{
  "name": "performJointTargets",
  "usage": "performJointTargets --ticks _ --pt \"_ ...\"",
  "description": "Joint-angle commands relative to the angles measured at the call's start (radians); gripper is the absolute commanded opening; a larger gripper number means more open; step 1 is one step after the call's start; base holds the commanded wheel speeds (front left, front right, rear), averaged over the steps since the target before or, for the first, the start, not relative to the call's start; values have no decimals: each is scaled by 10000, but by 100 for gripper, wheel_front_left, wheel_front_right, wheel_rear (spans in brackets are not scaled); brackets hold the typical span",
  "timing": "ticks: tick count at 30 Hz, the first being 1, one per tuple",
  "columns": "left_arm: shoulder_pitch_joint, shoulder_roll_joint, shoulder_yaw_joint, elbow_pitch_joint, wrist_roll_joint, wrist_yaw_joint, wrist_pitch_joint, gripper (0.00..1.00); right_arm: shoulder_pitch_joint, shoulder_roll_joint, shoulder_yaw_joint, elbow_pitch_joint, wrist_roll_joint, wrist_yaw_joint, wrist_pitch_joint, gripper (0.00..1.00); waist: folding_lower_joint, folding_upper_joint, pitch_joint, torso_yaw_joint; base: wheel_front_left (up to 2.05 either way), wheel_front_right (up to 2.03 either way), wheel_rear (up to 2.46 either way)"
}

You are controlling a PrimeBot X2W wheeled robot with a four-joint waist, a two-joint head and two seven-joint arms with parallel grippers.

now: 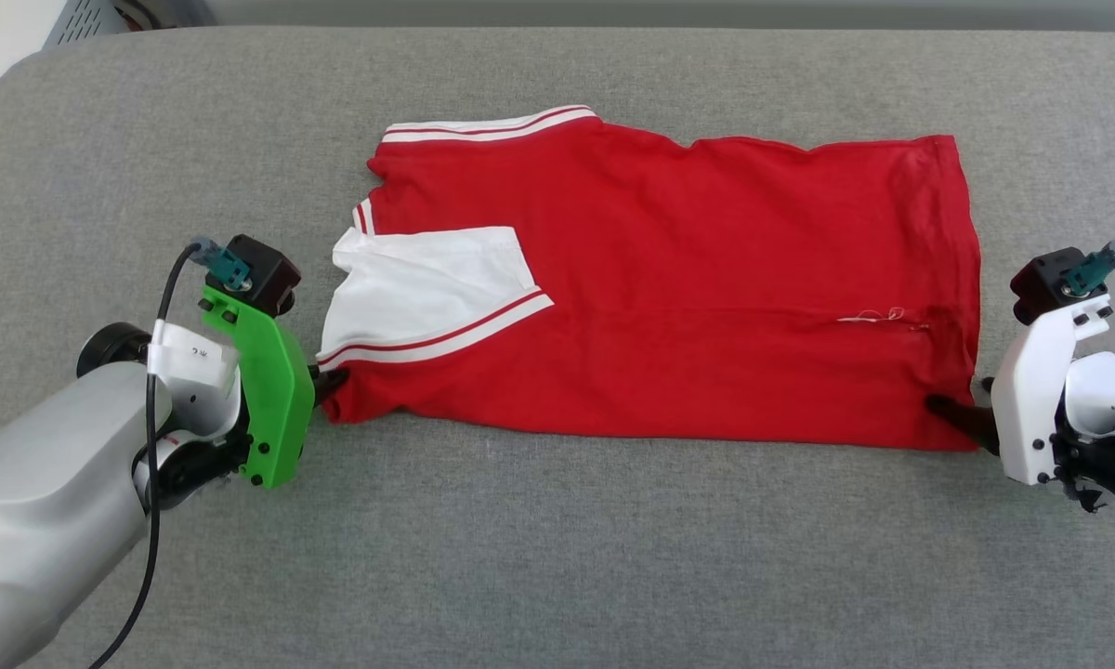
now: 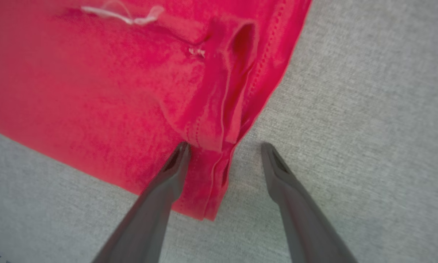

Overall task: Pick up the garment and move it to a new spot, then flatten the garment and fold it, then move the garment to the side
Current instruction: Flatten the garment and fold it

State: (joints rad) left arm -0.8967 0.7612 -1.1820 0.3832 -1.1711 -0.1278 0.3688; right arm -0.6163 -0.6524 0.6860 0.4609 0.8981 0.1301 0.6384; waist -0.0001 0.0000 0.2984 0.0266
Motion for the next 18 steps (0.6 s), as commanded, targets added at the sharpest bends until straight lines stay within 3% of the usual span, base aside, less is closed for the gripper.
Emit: performJointTargets --ticks 1,8,18 --pt "99 2 -24 82 -80 -29 -103 0 556 371 327 117 101 6 -155 0 1 0 -73 -61 0 0 0" --pt "475 346 -51 19 -284 -29 -365 0 343 -84 156 -529 166 6 -1156 0 1 0 -565 -178 0 0 0" --pt "1051 1218 -158 -1145 -299 146 -538 0 1226 -943 -419 -2287 431 6 -1572 0 1 0 -1254 -114 0 0 0"
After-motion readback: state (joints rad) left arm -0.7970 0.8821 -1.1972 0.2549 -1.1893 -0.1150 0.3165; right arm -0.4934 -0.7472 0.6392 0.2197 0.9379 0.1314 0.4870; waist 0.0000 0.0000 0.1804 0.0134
